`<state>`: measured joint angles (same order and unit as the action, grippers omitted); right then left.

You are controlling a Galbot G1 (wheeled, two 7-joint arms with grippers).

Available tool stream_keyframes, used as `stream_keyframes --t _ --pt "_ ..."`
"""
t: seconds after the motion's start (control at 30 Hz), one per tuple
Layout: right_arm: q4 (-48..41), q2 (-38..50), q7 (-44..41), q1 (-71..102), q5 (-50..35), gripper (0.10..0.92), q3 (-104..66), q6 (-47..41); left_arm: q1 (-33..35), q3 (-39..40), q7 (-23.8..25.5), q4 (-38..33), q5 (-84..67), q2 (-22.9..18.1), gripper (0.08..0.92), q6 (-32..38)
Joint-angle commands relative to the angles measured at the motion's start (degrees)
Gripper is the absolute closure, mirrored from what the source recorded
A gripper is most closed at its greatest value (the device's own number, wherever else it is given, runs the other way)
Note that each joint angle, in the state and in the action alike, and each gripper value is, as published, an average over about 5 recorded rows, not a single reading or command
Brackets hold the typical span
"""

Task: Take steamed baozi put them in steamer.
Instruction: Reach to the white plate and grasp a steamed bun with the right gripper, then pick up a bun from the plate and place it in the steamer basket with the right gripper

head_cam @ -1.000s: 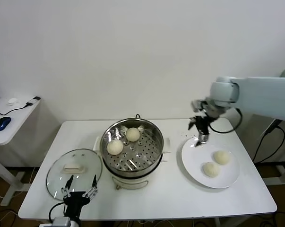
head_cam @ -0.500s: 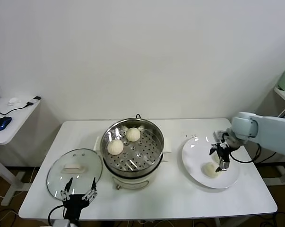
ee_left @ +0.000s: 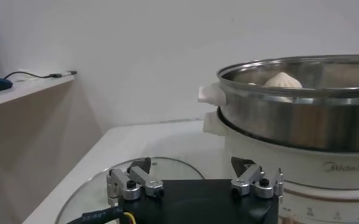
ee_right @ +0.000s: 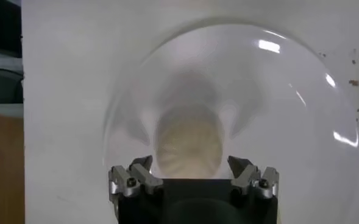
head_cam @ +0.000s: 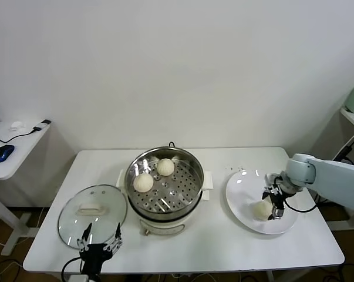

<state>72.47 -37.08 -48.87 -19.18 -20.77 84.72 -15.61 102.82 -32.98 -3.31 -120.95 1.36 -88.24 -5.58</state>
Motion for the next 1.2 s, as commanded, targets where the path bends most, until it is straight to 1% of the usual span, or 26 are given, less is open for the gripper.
stream_keyframes --t 0.03,0.2,0.43,0.57,0.73,0.87,0.97,1.07,1.2 --pt "-1.8 -0.6 0.7 3.5 0.6 0.224 -2.9 -0.2 0.0 0.0 0.0 0.0 0.0 0.0 0.177 0.0" --pt "-0.7 -0.3 -0.8 1.8 0.5 0.307 -2.2 0.3 0.1 0.0 -0.1 0.0 0.2 0.1 0.177 0.0" --pt "-0.3 -0.1 -6.5 -7.3 0.2 0.321 0.3 4.1 0.3 0.2 -0.1 -0.2 0.5 0.1 0.177 -0.2" --pt "-1.0 -2.3 -10.8 -18.8 -2.5 0.321 4.8 8.1 0.3 0.4 -0.1 -0.3 0.7 0.0 0.177 -0.3" --pt "-2.1 -10.2 -15.3 -34.0 -9.7 0.321 11.3 15.2 0.5 0.7 -0.3 -0.4 0.9 0.0 0.177 -0.2" --pt "-0.3 -18.1 -17.3 -42.4 -12.8 0.321 10.7 21.4 0.6 0.6 -0.4 -0.6 0.9 0.1 0.177 -0.2" --pt "5.7 -23.9 -17.5 -45.7 -12.1 0.321 6.9 24.5 0.7 0.6 -0.4 -0.7 0.9 0.2 0.177 -0.2" --pt "12.5 -29.2 -16.2 -45.4 -10.5 0.321 3.4 25.6 0.7 0.6 -0.4 -0.7 0.9 0.3 0.177 -0.2" --pt "17.7 -35.5 -13.5 -40.8 -5.2 0.321 2.2 26.9 0.8 0.5 -0.3 -0.7 1.0 0.2 0.177 -0.3"
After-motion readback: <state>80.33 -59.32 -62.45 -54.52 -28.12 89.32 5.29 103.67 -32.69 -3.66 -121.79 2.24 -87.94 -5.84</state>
